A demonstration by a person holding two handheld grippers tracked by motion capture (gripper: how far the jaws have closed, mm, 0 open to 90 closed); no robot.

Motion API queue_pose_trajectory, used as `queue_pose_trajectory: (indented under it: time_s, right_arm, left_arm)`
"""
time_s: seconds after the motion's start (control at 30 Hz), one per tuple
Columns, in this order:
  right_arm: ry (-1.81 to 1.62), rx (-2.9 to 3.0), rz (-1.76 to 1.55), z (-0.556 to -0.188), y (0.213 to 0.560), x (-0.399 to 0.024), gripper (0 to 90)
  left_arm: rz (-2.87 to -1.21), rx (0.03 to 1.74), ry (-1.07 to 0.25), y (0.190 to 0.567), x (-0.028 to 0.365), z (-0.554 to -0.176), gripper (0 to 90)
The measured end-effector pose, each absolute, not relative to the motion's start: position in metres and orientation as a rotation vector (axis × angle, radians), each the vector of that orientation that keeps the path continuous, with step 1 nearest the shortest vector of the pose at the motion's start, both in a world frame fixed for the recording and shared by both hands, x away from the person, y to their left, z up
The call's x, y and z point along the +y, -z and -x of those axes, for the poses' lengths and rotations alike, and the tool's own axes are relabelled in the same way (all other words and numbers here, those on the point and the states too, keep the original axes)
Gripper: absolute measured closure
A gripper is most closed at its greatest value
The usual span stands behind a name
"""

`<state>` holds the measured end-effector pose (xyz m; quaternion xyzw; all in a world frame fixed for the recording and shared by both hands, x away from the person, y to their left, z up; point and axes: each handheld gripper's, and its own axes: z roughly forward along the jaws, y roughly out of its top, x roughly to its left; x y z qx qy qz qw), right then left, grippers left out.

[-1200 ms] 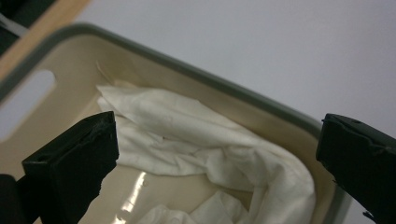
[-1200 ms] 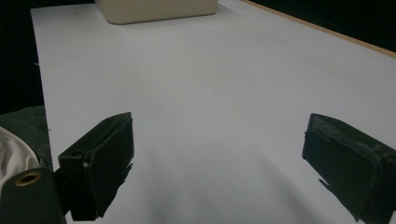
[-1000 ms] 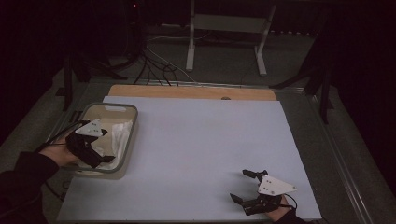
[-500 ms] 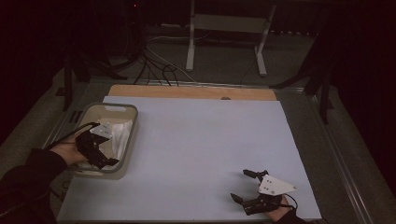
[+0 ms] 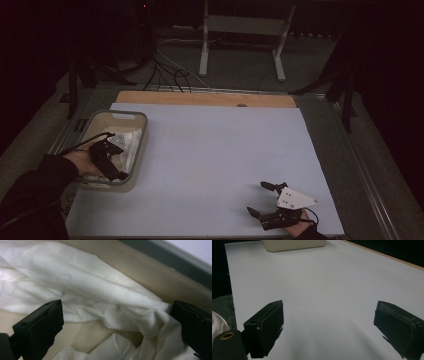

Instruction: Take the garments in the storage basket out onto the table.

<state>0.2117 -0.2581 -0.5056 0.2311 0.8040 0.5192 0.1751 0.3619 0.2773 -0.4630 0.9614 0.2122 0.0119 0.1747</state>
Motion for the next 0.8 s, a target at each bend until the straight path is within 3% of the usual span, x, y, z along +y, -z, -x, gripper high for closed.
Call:
queue_pose_trajectory:
  time_s: [0.5,0.8]
  right_arm:
    - [-1.473,2.264,-0.653,-0.211,0.505,-0.259,9.5]
    - [-1.469,2.26,-0.648,-0.212,0.506,-0.259,9.5]
  left_arm:
    - [-2.86,0.608,-0.027,0.48,0.274,-0.373,0.3]
    - [-2.862,0.585,-0.019,0.484,0.27,-0.372,0.3]
